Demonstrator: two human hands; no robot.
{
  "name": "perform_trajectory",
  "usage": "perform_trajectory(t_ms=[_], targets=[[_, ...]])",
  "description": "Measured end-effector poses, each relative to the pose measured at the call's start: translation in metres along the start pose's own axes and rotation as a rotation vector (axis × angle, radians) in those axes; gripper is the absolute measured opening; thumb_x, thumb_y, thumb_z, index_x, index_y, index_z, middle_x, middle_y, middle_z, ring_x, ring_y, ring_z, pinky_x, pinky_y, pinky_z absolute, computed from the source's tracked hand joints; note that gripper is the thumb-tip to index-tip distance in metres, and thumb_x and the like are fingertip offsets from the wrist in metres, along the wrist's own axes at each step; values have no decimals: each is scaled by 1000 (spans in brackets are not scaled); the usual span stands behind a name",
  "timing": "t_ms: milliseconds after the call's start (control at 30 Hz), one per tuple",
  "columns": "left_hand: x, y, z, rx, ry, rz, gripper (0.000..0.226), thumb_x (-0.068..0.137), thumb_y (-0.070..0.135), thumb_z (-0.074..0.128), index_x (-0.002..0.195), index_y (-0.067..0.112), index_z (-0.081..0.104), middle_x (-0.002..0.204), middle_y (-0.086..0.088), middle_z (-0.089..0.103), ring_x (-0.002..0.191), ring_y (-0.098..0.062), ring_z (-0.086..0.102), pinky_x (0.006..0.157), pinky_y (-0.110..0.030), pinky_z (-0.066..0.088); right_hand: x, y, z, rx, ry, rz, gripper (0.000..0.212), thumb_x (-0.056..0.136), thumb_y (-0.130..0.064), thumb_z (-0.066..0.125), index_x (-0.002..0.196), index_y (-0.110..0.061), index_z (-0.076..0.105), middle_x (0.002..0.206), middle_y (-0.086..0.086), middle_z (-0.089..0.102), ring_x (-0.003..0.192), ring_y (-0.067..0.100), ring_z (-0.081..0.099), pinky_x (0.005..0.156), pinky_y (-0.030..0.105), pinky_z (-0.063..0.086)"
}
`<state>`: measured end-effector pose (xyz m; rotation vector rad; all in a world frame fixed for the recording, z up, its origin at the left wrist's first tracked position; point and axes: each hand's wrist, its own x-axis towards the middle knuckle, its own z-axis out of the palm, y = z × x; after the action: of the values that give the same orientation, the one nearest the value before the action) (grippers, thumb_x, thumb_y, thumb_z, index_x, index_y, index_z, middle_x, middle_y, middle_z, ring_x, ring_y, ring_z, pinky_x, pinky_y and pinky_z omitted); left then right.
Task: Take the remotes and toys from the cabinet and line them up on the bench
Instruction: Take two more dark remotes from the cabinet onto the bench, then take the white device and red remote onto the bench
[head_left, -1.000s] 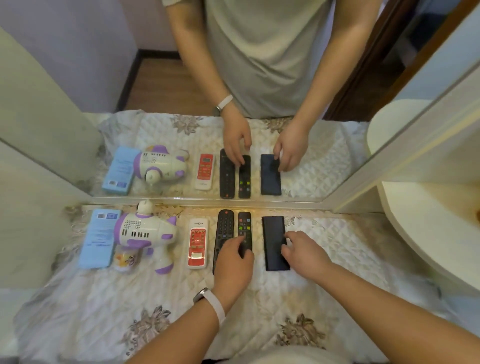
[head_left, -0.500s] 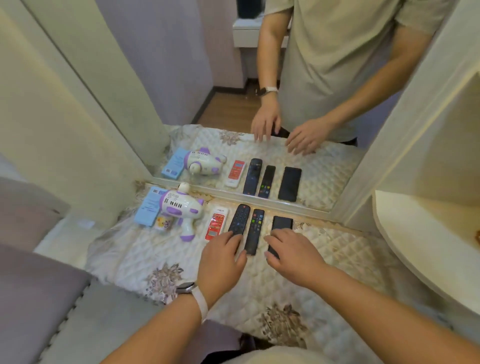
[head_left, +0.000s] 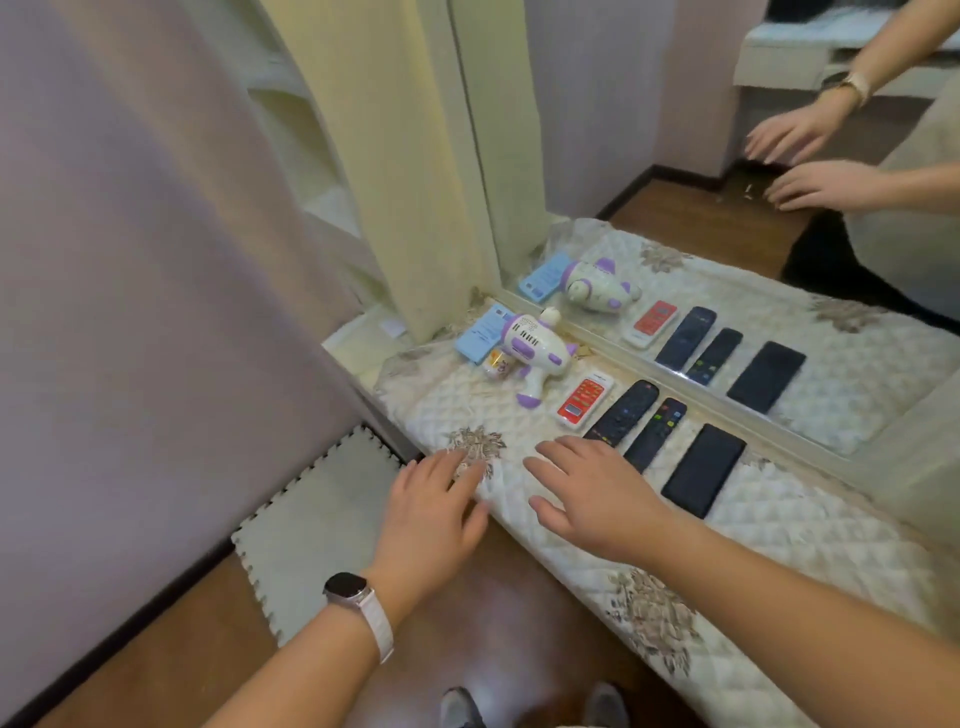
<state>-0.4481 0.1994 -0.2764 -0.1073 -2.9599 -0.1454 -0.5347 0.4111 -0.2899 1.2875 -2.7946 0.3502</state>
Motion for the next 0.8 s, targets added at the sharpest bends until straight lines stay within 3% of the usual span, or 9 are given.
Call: perform_trajectory(t_ms=[133,333,533,800], targets=[[-43,-32,-24,40,57,-93,43,88,41,51,124,20,62,126,-6,62,116,-27,56,101,-40,34,22,-48,-10,1,39,-104,44,86,-46,48,113,-16,64,112,5,66,103,29,60,84,40,50],[-130,-98,-64,87,155,-235,41,88,38,55,122,17,63,124,-7,62,115,-27,57,99,-44,43,57,-154,-14,-24,85,-294,47,89,-47,47,122,-18,63,120,3,64,112,26,58,91,39,47],[-271,-183,-103,188,200,-417,40,86,40,55,118,18,66,120,-5,65,113,-25,57,100,-38,32,84,-311,3,-16,65,-496,48,92,-48,43,123,-16,60,122,6,62,114,29,56,92,41,46],[-456,-264,-145,208,283,-660,41,87,40,54,120,19,66,126,-4,63,120,-26,55,103,-44,38,93,-522,34,-12,110,-749,47,90,-46,48,122,-15,63,122,7,65,113,30,58,94,41,44]])
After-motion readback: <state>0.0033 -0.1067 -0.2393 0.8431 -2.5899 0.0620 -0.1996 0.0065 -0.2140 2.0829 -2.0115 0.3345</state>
